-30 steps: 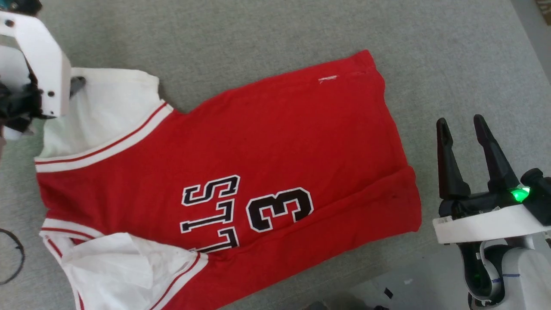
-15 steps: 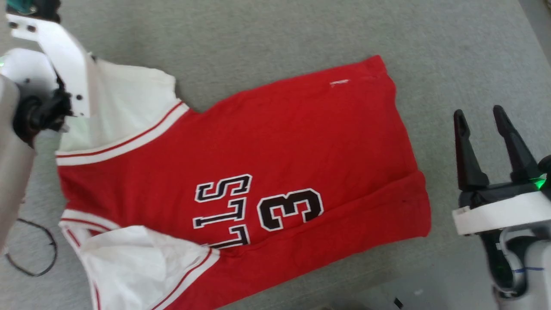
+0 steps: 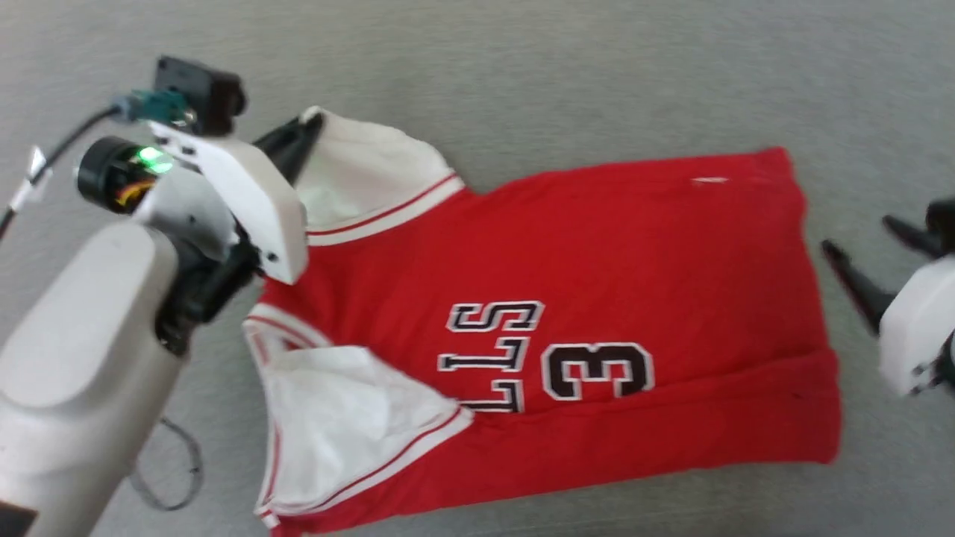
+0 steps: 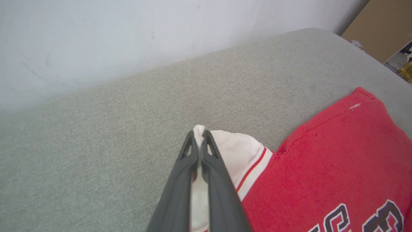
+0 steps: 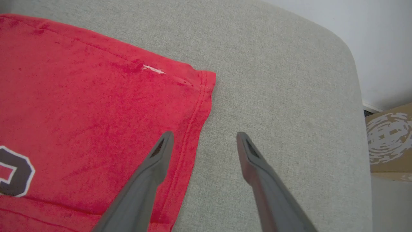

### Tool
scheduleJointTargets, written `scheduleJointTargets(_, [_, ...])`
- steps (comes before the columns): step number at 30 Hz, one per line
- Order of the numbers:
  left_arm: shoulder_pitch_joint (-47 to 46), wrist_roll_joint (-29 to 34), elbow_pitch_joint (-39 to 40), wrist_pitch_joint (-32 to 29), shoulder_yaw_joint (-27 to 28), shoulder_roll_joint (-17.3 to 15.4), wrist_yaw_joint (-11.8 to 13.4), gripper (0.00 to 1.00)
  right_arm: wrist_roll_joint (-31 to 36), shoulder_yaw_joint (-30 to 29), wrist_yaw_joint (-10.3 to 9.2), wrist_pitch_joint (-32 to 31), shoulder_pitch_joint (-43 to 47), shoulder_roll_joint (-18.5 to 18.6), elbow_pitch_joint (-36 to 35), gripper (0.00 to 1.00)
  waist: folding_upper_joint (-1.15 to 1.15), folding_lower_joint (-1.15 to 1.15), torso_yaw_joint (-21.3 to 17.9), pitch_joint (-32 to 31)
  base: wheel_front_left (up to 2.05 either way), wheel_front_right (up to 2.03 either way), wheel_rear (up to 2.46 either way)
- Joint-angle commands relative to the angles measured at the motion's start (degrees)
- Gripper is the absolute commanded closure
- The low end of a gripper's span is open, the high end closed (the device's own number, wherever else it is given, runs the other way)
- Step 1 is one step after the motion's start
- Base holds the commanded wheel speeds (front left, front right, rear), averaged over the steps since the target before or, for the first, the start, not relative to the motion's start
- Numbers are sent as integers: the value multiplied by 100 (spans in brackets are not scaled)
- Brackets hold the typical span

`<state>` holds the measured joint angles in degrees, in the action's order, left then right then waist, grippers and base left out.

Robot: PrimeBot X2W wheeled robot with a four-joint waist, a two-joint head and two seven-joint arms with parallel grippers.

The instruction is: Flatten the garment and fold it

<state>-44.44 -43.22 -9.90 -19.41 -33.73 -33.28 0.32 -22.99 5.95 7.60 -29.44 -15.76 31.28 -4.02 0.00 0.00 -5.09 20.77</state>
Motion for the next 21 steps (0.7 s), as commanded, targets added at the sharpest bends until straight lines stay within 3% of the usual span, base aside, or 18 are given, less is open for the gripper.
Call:
scheduleJointTargets(1, [92,93,207,117,-11,3,84,100,-118,87,-11,-162,-284,191,86,0,0,0,550,-6,0,0,0])
scheduleJointTargets(11, [515,549,1444,603,-217,138,487,100,-447,1188,-11,-1061,-1614,1292,1091,0,0,0,1228,480,0,0,0])
scheduleJointTargets(21, [607,652,1698,710,-409,309,552,100,-673,2140,-11,-1053,-1932,1614,2079,0,0,0,1605,672,0,0,0])
